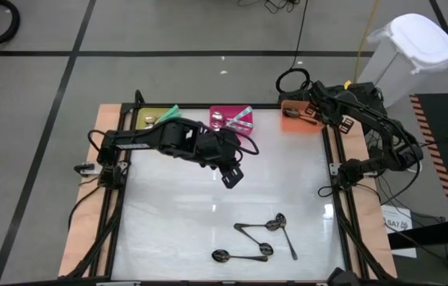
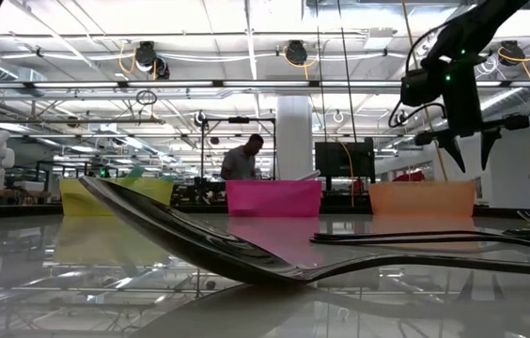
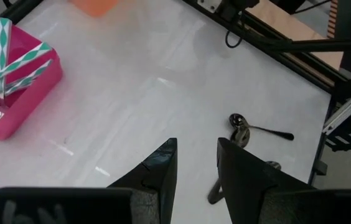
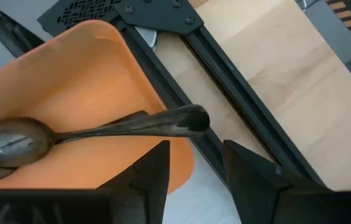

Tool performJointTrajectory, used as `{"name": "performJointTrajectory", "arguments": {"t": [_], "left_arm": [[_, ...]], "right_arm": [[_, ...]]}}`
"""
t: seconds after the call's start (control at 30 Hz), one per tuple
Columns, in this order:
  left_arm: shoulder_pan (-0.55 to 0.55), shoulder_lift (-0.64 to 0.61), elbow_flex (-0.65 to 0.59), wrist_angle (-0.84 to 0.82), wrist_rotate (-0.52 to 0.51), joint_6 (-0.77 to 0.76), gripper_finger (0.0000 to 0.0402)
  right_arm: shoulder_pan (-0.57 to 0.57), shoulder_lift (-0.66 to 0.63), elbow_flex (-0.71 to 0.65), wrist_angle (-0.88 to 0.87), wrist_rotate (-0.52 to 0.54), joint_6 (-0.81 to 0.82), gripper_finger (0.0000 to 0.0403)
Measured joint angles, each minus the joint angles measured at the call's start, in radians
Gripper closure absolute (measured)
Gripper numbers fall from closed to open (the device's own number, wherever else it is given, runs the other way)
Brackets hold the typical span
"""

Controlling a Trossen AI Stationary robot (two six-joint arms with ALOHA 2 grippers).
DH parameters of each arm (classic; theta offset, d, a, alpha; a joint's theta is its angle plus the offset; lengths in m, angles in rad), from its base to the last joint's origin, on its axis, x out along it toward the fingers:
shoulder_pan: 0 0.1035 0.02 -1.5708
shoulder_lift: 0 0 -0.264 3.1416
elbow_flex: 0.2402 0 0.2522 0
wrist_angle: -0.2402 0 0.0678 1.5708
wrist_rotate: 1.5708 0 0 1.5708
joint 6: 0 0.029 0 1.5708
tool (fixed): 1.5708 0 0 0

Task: Sort silverware by color (type)
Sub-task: Put the black spoon into the orange bin

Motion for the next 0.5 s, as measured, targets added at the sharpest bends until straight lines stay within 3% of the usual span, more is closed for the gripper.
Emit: {"name": "performJointTrajectory", "arguments": {"t": [0.5], "left_arm": [[0.003,0.0,0.0,0.0,-0.001,0.046,0.0288]], "right_arm": [[0.0,0.028,0.0,-0.002,0.026,0.103,0.0261]]}}
